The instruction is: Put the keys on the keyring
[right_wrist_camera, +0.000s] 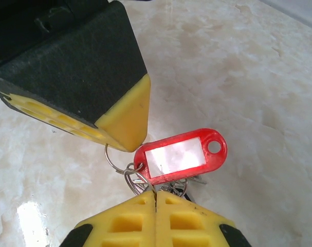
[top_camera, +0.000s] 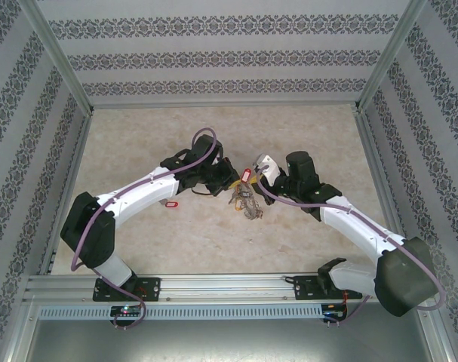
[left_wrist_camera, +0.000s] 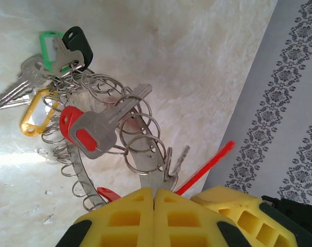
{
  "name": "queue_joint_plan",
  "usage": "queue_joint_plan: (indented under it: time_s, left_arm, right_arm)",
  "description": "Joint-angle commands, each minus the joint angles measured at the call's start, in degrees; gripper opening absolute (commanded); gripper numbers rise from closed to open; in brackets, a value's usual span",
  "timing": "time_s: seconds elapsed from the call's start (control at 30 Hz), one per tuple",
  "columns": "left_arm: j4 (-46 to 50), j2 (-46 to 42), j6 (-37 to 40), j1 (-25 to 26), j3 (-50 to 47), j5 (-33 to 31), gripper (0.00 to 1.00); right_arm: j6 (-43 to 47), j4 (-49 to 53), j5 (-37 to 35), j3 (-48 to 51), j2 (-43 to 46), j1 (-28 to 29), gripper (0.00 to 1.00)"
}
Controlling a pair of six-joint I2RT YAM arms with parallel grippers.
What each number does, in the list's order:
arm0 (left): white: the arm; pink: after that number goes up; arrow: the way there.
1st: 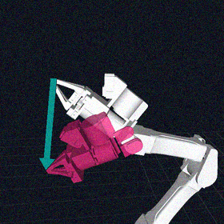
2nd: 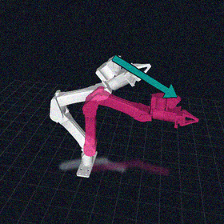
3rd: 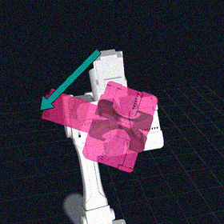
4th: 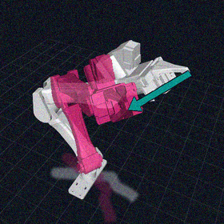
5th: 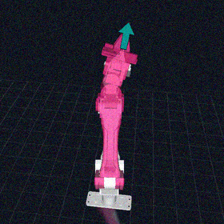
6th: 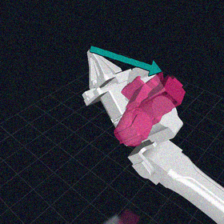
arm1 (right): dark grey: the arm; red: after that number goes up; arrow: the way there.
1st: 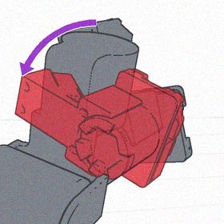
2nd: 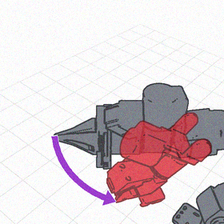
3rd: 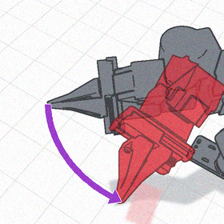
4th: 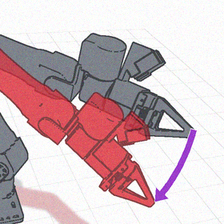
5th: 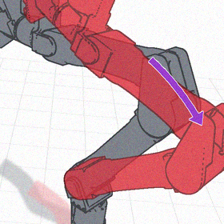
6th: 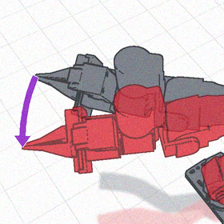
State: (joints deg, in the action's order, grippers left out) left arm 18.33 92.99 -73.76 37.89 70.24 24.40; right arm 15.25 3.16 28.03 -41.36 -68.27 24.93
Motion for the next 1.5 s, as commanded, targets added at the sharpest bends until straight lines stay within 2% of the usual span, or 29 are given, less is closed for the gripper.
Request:
queue_joint_plan:
  time_s: [0.0,0.23,0.53,0.67,0.9,1.0,1.17,1.37,1.47]
  left_arm:
    - [0.86,1.58,1.14,0.43,-1.45,0.27,0.07]
    - [1.18,0.22,4.68,0.10,-1.07,-2.28,0.24]
    - [0.05,-0.96,6.32,-1.69,-2.36,-0.26,0.32]
    - [-1.09,-2.29,9.60,-3.02,-3.30,0.10,0.34]
    - [-3.75,-6.92,20.83,-5.26,-4.31,-2.10,0.39]
    - [-4.77,-7.17,24.18,-5.94,-3.93,0.21,0.45]
    - [-8.98,-7.04,29.80,-6.15,-4.27,3.73,0.49]
    - [-19.12,-6.17,48.50,-6.07,-6.17,16.78,0.46]
    - [-24.30,-6.72,57.02,-6.14,-9.84,17.62,0.41]
  right_arm:
    - [-1.09,-4.91,0.69,0.09,1.82,-1.01,0.00]
    - [-1.23,-6.14,1.37,1.11,1.81,-1.02,0.00]
    - [-1.72,-8.23,1.83,2.42,1.89,-1.02,0.00]
    - [-1.75,-9.11,1.94,3.03,2.06,-1.02,0.00]
    - [-1.71,-9.83,2.45,3.40,1.75,-1.11,0.00]
    - [-1.71,-10.44,2.64,3.65,1.74,-1.20,0.00]
    - [-1.71,-12.14,3.65,4.58,2.05,-1.17,0.00]
    - [-1.55,-12.77,4.58,5.03,2.30,-1.20,0.00]
    - [-1.19,-12.76,5.09,5.23,2.34,-1.29,0.00]
